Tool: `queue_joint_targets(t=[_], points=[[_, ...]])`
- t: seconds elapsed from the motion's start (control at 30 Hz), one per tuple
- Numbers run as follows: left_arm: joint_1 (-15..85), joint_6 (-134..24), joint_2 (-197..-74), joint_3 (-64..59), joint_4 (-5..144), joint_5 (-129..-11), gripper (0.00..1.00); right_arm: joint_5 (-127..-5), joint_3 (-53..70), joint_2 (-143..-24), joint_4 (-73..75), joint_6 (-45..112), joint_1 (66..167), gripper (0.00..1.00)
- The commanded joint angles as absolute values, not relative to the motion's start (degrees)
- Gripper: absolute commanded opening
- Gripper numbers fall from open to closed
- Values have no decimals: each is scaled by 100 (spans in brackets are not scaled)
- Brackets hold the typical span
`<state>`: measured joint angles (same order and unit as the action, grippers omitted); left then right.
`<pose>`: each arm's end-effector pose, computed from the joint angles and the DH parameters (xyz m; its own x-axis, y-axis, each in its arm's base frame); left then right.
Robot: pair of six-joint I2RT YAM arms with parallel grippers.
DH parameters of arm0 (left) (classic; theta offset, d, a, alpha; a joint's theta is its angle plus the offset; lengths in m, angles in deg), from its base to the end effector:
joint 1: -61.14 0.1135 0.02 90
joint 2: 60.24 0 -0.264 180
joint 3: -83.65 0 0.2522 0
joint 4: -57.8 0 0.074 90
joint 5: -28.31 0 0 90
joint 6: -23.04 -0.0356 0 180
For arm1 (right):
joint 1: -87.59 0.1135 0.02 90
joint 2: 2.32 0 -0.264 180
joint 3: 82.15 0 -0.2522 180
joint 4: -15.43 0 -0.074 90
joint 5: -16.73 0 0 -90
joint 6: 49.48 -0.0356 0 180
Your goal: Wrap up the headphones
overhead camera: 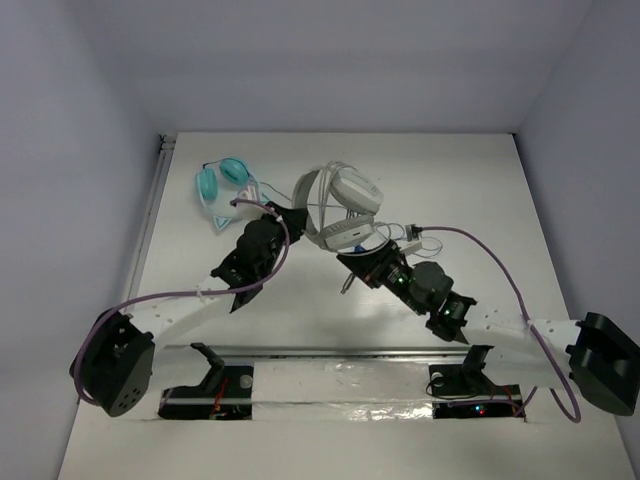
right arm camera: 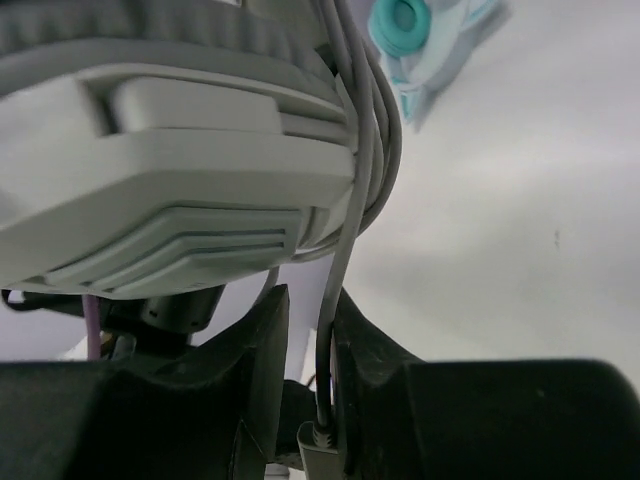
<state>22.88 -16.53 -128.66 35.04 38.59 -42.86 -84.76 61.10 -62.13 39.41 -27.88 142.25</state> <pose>0.2174 -0.1568 0.2724 -0.2617 -0.7228 -0.6396 0.2056 0.6057 -0.7687 0.1378 0.1820 0.2447 -0.6327 0.6829 -0.3651 -0.2605 0.2563 0.9308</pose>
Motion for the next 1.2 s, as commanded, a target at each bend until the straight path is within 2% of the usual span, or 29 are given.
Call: queue_joint_targets(t=[0.0, 0.27, 0.37, 0.4, 0.47, 0.5, 0.57, 0.6, 0.67, 0.97, 1.1, 1.13, 1.17], points=[[2344, -1371, -12099, 4103, 3771, -3349, 0, -8259, 6202, -6768, 4348, -2874, 14252, 29], [2344, -1247, -11903, 4932, 3896, -3163, 0, -7591, 6202, -8756, 6115, -3198, 14252, 29], [2344, -1273, -12052, 5003, 3913, -3093, 0, -7608, 6255, -8933, 6214, -3331, 14252, 39], [2344, -1291, -12096, 5020, 3905, -3032, 0, -7678, 6264, -8925, 6136, -3322, 14252, 48], [2397, -1413, -12271, 5046, 3817, -3014, 0, -7792, 6325, -8767, 5881, -3322, 14313, 57], [2449, -1440, -12342, 5038, 3808, -3040, 0, -7915, 6325, -8697, 5749, -3313, 14314, 70], [2520, -1458, -12587, 5020, 3755, -3101, 0, -8012, 6299, -8547, 5205, -3252, 14314, 72], [2607, -1493, -12676, 5029, 3712, -3223, 0, -8126, 6325, -8390, 5064, -3217, 14314, 78], [2608, -1511, -12921, 5011, 3641, -3242, 0, -8188, 6378, -8257, 4756, -3199, 14314, 79], [2660, -1730, -13441, 4889, 3535, -3365, 0, -8548, 7072, -7256, 3938, -3225, 14419, 80], [2660, -1897, -13547, 4643, 3807, -3531, 0, -8794, 7073, -6246, 3157, -2884, 14472, 67], [2660, -1924, -13521, 4625, 3869, -3558, 4, -8951, 7029, -5991, 2668, -2787, 14533, 52], [2660, -2011, -13416, 4590, 4017, -3593, 17, -9049, 6872, -5458, 2359, -2699, 14534, 39]])
